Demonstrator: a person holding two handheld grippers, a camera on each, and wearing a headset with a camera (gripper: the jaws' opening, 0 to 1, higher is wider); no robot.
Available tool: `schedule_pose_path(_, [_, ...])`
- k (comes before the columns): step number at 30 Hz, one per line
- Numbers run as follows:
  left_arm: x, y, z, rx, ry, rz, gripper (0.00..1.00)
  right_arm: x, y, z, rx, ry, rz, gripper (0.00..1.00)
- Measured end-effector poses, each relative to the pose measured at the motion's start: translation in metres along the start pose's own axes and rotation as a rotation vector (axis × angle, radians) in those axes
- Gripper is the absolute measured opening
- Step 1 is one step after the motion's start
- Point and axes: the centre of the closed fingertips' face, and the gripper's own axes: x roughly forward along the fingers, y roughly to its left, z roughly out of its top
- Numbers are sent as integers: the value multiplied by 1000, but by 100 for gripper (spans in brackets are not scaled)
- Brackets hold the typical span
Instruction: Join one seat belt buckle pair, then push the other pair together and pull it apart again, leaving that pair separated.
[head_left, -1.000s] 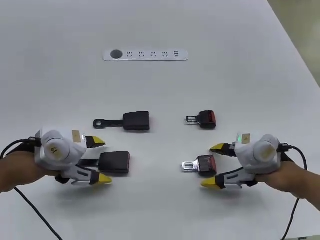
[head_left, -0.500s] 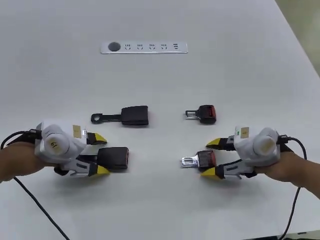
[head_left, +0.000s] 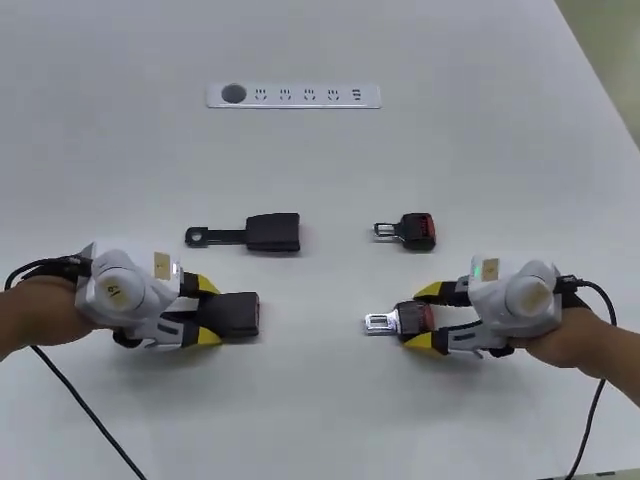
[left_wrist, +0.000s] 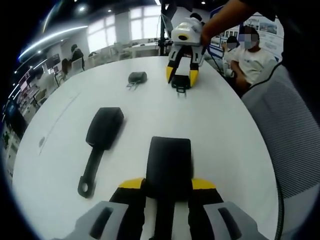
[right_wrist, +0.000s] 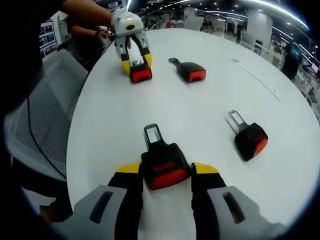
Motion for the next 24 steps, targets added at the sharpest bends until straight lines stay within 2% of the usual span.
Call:
schedule_pose_path(3, [0,1,-1,-17,10,-2,34,1,-1,2,10,-1,-5,36])
schedule_pose_path(5, [1,1,-1,-8,16,-3,34,4,-1,4,15,-5,-8,36])
schedule_pose_path(14, [1,4,-2,-13,36,-3,34,15,3,24,11,-21,-5,36])
schedule_pose_path(20, [1,4,-3,-16,40,-2,34,25,7,38,-8,-47,20,36])
schedule_pose_path(24, [1,4,-3,-14,49,-2,34,35,9,48,-13,-57,20,36])
